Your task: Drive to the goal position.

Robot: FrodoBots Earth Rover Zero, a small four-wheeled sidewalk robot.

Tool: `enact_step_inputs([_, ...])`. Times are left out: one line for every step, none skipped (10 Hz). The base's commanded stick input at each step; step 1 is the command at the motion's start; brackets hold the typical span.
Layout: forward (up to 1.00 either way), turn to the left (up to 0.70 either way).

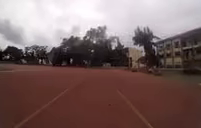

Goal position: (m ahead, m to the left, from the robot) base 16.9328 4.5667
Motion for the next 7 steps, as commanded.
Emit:
enact_step_inputs([0.5,0.0])
enact_step_inputs([0.5,0.0])
enact_step_inputs([0.5,0.0])
enact_step_inputs([0.5,0.0])
enact_step_inputs([0.5,0.0])
enact_step_inputs([0.5,0.0])
enact_step_inputs([0.5,0.0])
